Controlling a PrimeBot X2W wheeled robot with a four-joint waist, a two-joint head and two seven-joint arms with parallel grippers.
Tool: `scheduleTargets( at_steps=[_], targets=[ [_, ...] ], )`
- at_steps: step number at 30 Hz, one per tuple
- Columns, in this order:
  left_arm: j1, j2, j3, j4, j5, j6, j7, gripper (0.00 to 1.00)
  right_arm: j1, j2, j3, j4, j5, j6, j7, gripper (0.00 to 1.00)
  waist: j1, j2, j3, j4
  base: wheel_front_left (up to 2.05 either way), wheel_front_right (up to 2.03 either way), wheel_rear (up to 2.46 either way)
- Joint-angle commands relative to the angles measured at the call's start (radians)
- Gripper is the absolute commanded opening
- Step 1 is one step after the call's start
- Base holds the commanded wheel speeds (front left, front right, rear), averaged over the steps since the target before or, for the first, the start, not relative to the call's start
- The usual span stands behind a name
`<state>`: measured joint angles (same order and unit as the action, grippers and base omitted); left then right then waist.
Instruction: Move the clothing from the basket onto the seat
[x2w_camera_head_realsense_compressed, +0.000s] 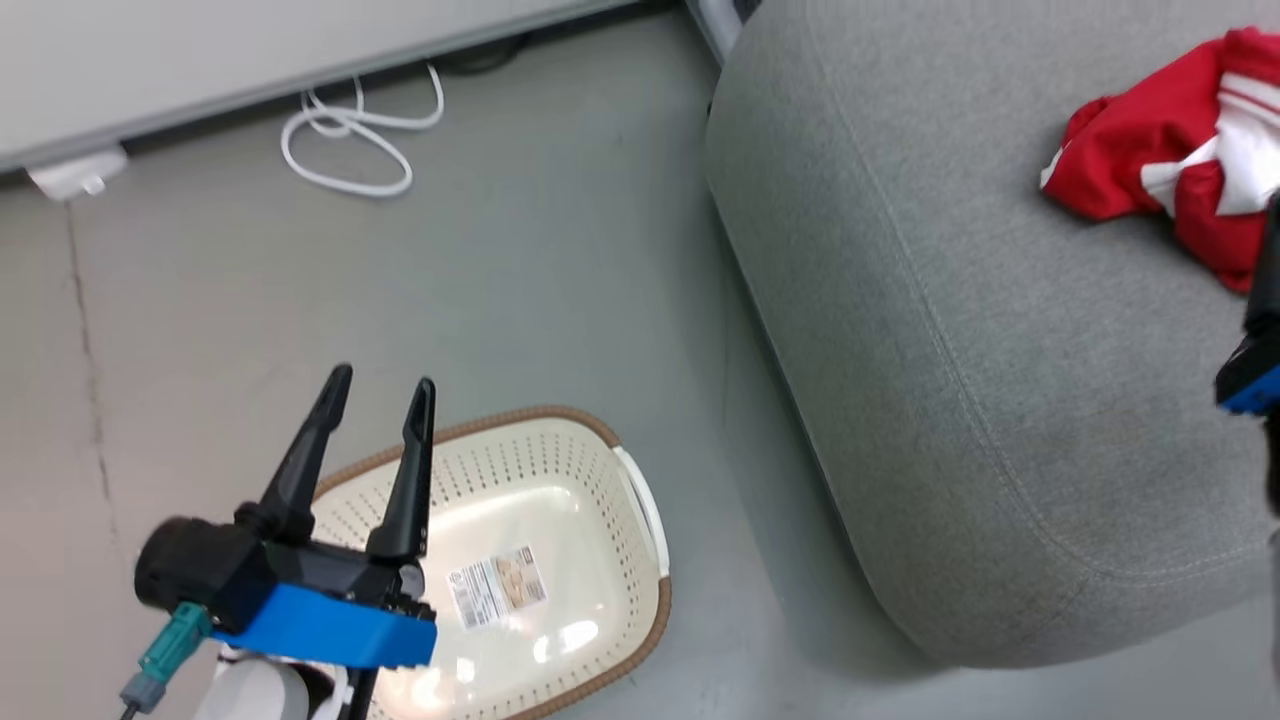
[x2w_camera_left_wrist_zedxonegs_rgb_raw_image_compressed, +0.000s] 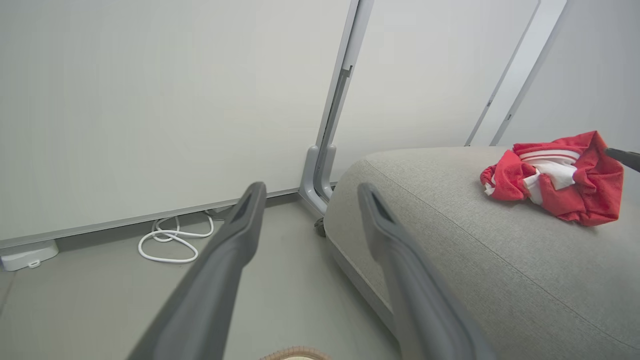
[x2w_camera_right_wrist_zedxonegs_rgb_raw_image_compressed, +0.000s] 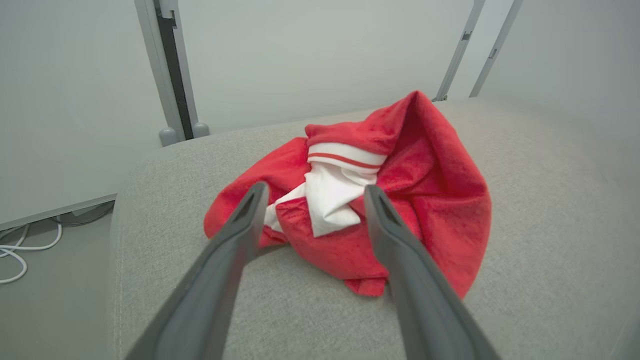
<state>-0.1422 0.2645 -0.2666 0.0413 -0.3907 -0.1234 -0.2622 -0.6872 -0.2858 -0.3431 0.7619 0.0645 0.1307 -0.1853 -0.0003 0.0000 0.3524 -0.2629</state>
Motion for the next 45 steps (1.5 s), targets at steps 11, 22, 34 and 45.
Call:
scheduleTargets(
  at_steps=[11, 22, 34, 45],
  targets=[
    [0.089, -0.064, 0.073, 0.091, 0.0, -0.009, -0.003, 1.0, 0.346, 0.158, 0.103, -0.366, 0.021, 0.0, 0.014, 1.0, 0.0003, 0.0, -0.169, 0.001, 0.0, 0.0, 0.0],
    [0.121, -0.12, 0.13, 0.138, 0.014, -0.008, -0.003, 1.0, 0.611, 0.231, 0.147, -0.671, 0.002, 0.0, 0.025, 1.0, 0.0003, 0.0, -0.235, 0.06, 0.0, 0.0, 0.0],
    [0.135, -0.146, 0.159, 0.158, 0.022, -0.008, -0.003, 1.0, 0.706, 0.236, 0.188, -0.705, 0.032, 0.0, 0.057, 1.0, 0.0003, 0.0, -0.275, 0.178, 0.0, 0.0, 0.0],
    [0.159, -0.157, 0.205, 0.199, 0.039, -0.008, -0.003, 1.0, 0.723, 0.236, 0.236, -0.683, 0.03, 0.0, 0.061, 1.0, 0.0003, 0.0, -0.313, 0.308, 0.0, 0.0, 0.0]
  ],
)
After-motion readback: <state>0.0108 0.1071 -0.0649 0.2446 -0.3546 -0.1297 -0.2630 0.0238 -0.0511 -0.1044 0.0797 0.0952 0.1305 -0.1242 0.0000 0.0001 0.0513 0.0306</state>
